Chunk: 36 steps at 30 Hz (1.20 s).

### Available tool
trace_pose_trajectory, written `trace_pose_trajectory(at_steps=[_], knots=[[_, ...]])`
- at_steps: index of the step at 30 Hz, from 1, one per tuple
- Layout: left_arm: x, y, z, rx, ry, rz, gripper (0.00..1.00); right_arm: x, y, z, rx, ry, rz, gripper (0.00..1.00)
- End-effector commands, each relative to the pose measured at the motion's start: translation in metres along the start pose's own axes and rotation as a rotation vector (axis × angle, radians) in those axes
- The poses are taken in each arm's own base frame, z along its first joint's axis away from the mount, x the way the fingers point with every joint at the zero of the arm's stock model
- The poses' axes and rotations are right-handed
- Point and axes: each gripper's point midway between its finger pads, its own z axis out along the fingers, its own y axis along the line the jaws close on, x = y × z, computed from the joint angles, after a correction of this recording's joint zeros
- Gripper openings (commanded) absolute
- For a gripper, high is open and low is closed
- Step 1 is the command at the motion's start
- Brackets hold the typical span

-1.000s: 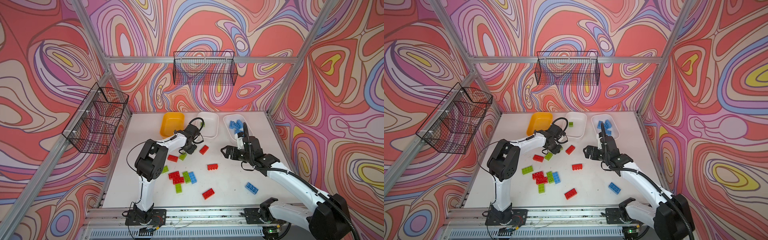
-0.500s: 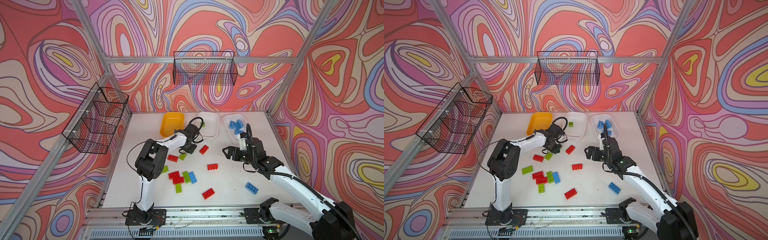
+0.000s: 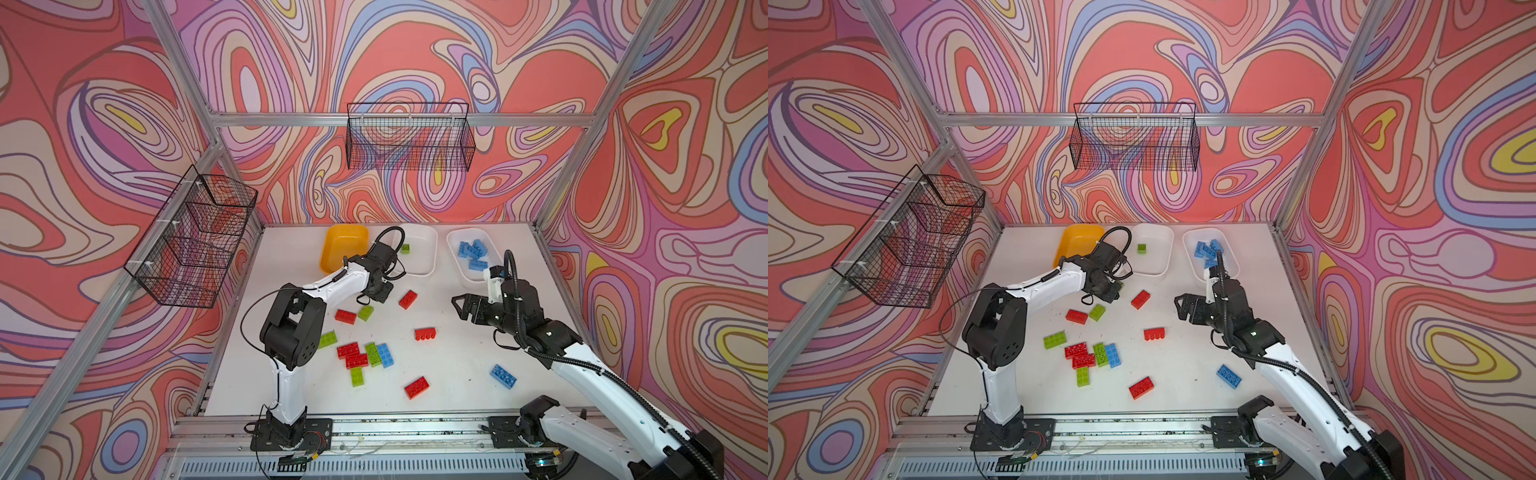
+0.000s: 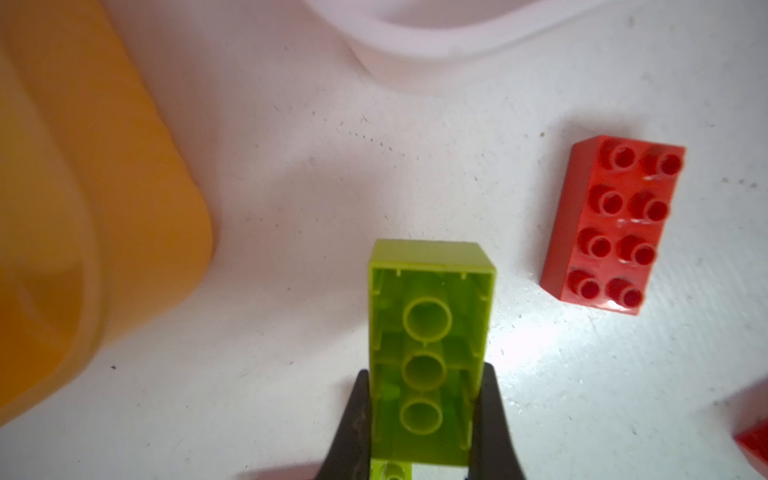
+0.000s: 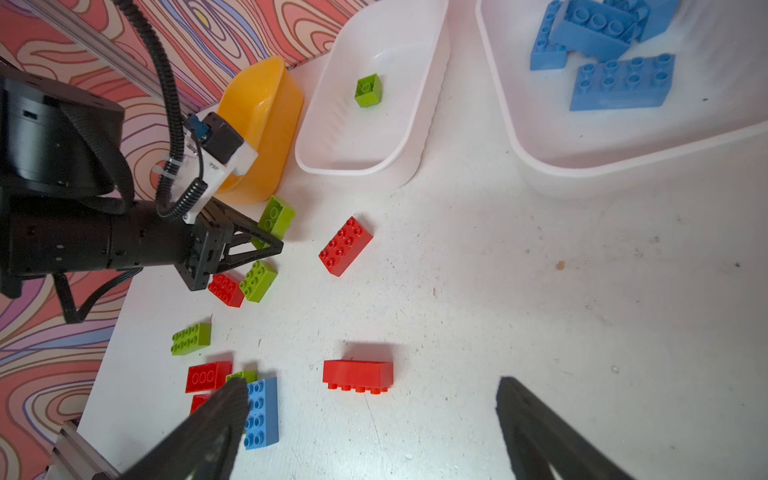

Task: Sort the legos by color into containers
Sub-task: 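Lift the lime-green brick with the left gripper toward the middle white tub, then lower the lime-green brick into the middle white tub and open the left gripper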

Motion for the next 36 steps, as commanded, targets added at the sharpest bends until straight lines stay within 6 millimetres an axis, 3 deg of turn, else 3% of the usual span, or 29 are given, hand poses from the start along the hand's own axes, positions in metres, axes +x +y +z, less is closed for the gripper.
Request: trace_pose_trajectory(at_steps=[1,10,16,22,26,32,34,36], knots=[[-0.014,0.007,-0.031,-0.012,-0.048,-0.033,0.08,-0.006,-0.003,-0.01,0.031,-0.027,0.0,0.98],[-0.092,0.008,-0.048,0.0,-0.178,-0.069,0.12,-0.008,-0.007,-0.019,0.055,-0.054,0.017,0.98],[-0.149,0.007,-0.031,0.012,-0.21,-0.138,0.16,-0.004,-0.011,-0.015,0.061,-0.049,0.039,0.98],[-0.191,-0.012,-0.007,0.126,-0.284,-0.209,0.18,-0.003,-0.014,-0.006,0.073,-0.039,0.045,0.98],[-0.212,-0.024,0.002,0.211,-0.389,-0.259,0.18,-0.003,-0.018,-0.002,0.098,-0.034,0.038,0.98],[-0.224,-0.031,0.023,0.259,-0.444,-0.329,0.23,-0.002,-0.021,0.003,0.121,-0.024,0.036,0.98],[-0.226,-0.033,0.029,0.276,-0.454,-0.346,0.31,-0.003,-0.021,0.005,0.121,-0.02,0.035,0.98],[-0.229,-0.036,0.033,0.295,-0.463,-0.358,0.49,-0.005,-0.02,0.005,0.12,-0.023,0.033,0.98]])
